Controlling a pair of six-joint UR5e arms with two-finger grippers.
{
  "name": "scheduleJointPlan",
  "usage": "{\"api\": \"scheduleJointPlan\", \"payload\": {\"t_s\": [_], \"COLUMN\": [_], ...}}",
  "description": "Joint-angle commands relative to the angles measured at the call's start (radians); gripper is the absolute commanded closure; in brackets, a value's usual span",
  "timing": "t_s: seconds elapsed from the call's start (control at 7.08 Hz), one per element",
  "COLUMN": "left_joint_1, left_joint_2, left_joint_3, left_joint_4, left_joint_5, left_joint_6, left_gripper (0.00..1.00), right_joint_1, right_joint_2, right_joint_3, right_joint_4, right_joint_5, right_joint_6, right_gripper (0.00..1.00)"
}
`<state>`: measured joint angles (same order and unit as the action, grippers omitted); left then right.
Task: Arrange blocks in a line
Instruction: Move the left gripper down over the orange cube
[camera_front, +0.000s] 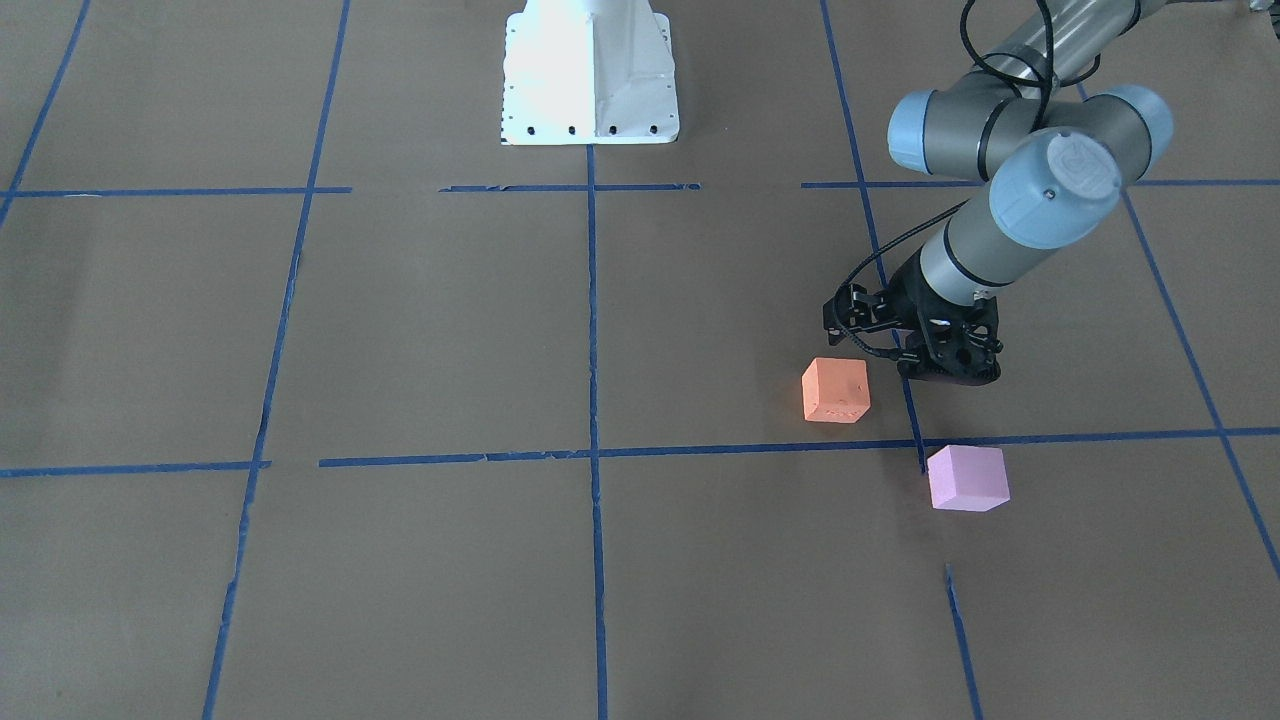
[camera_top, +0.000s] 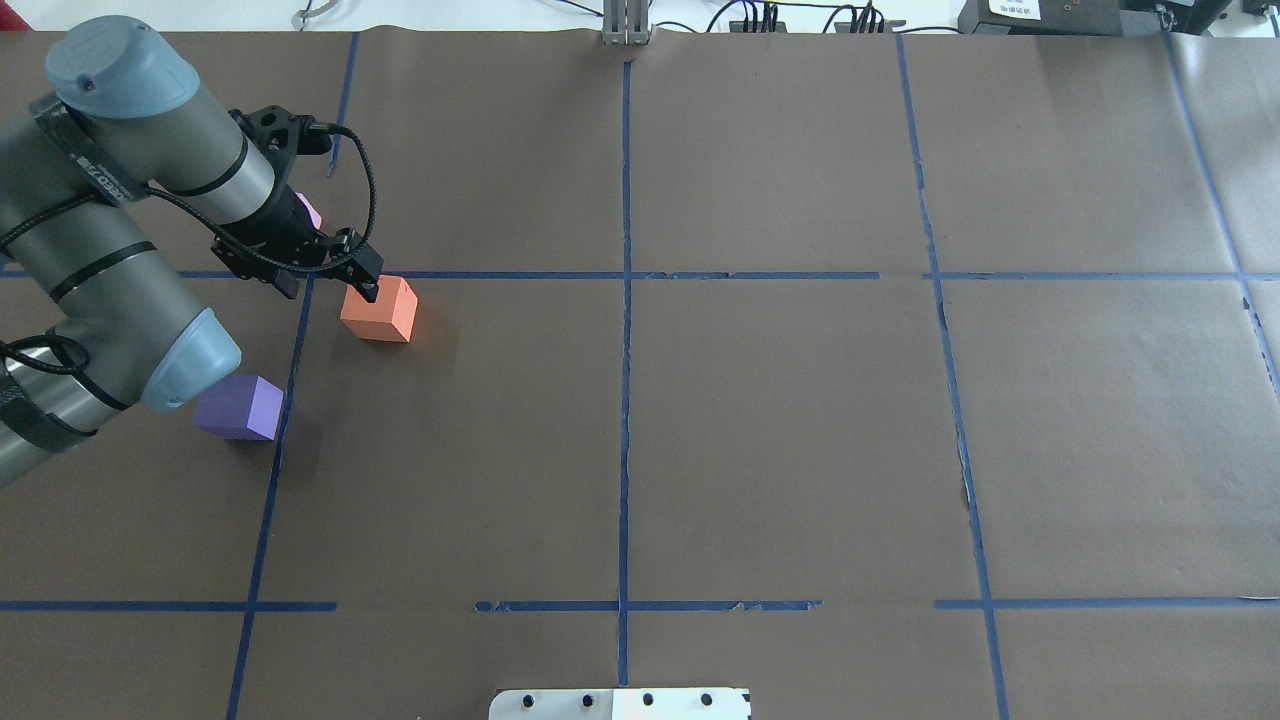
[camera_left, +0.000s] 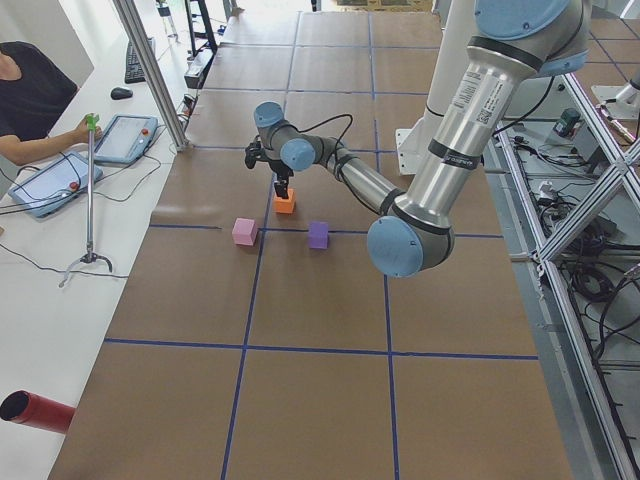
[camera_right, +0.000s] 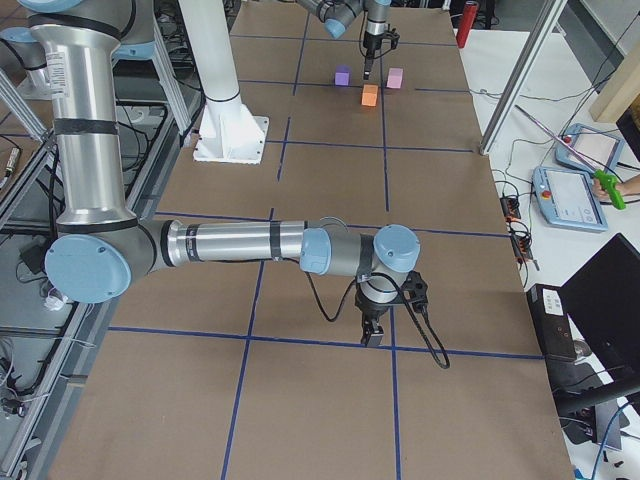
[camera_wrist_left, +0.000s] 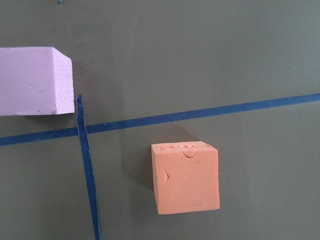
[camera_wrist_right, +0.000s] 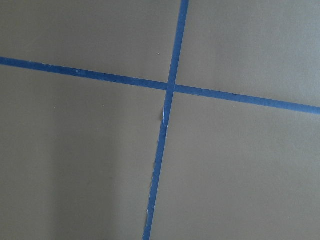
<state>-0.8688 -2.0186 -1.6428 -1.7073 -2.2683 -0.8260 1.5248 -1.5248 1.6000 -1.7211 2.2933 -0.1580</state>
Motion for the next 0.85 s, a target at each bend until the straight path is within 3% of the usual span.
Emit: {"api": "scheduleJointPlan", "payload": {"t_s": [0.0, 0.71], "left_joint_1": [0.033, 0.047], "left_joint_2": [-0.002, -0.032], "left_joint_3": [0.041, 0.103], "left_joint_4": [-0.063, -0.063], "left_joint_5": [0.003, 0.030], "left_joint_6": [-0.051, -0.055], "left_gripper": [0.00, 0.00], "right_joint_1": [0.000, 0.000], "right_joint_2": [0.000, 0.000], "right_joint_3": [0.000, 0.000], "right_joint_4": [0.000, 0.000], "right_joint_5": [0.000, 0.000], "right_joint_6": [0.000, 0.000], "right_gripper": [0.00, 0.00]}}
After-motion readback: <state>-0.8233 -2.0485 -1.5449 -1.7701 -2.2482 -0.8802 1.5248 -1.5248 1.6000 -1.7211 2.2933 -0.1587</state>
